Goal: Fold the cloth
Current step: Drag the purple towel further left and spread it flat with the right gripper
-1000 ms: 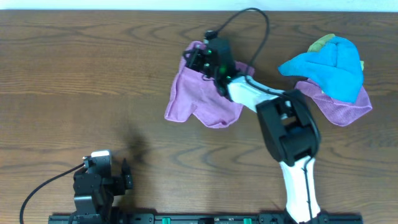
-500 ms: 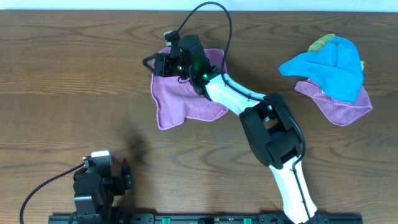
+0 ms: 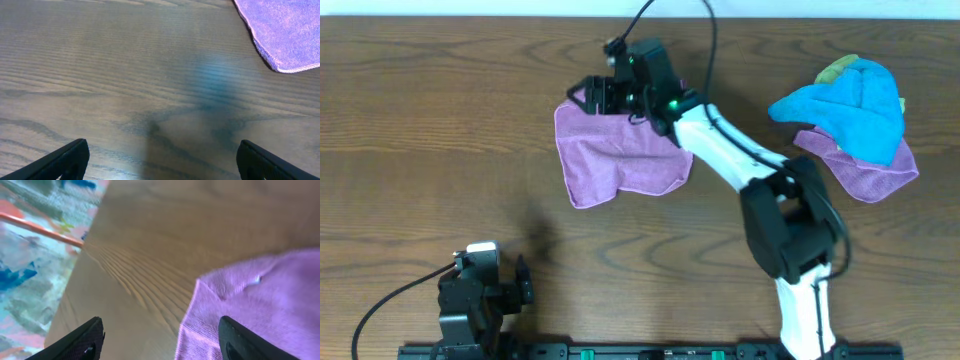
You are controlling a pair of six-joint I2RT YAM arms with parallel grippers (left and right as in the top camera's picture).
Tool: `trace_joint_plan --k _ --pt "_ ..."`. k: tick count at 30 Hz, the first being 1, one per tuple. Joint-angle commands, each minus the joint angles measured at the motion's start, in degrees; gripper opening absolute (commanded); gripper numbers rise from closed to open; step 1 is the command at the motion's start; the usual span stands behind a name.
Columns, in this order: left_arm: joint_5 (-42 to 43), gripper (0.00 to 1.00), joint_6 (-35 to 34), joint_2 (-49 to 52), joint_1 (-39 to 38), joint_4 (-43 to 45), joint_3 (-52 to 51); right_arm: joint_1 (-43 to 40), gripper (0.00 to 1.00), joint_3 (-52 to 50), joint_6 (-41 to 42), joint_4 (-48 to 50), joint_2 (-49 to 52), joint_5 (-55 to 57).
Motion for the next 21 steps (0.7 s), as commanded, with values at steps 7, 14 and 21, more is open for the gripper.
trace_joint_plan --k 7,14,21 --pt "0.22 0.95 0.81 -0.37 -0.26 -0.2 -0.28 -5.62 0.81 0.83 -3.04 -28.13 -8.98 4.11" --pt "0.22 0.95 0.81 -0.37 -0.26 -0.17 -0.28 -10.21 0.85 0.81 -3.06 -51.15 -9.51 5.51" --pt "0.22 0.95 0.81 -0.37 -0.26 0.13 -0.28 -12.11 0.8 0.55 -3.48 -60.41 -9.51 10.19"
